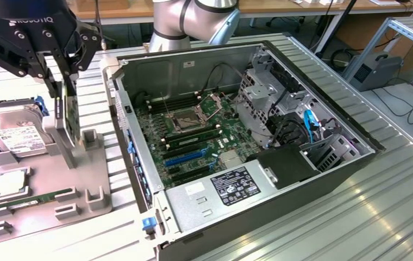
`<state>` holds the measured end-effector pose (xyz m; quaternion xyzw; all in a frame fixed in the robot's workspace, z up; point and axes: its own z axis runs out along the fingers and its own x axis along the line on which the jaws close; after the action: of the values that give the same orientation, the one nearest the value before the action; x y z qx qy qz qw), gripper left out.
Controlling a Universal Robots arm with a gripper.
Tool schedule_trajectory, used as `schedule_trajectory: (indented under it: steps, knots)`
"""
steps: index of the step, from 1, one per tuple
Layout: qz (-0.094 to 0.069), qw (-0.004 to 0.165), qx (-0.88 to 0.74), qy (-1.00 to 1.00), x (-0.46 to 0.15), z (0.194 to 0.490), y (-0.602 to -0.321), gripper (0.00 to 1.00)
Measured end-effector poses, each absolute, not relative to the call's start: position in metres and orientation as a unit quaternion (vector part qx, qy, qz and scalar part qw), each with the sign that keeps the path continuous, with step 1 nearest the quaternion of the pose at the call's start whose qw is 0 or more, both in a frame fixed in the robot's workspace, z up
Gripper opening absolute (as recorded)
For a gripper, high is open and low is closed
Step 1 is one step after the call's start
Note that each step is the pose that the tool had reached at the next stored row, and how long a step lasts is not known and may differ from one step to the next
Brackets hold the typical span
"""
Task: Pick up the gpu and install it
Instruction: 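Pick up the gpu and move the gpu toward the slot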
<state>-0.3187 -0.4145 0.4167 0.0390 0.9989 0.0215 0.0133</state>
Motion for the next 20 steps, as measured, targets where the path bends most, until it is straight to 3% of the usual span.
schedule_trajectory:
  steps: [20]
  knots:
    - [0.021,0.013,0.039,0.999,-0.3139,0.4263,-0.4145,0.27]
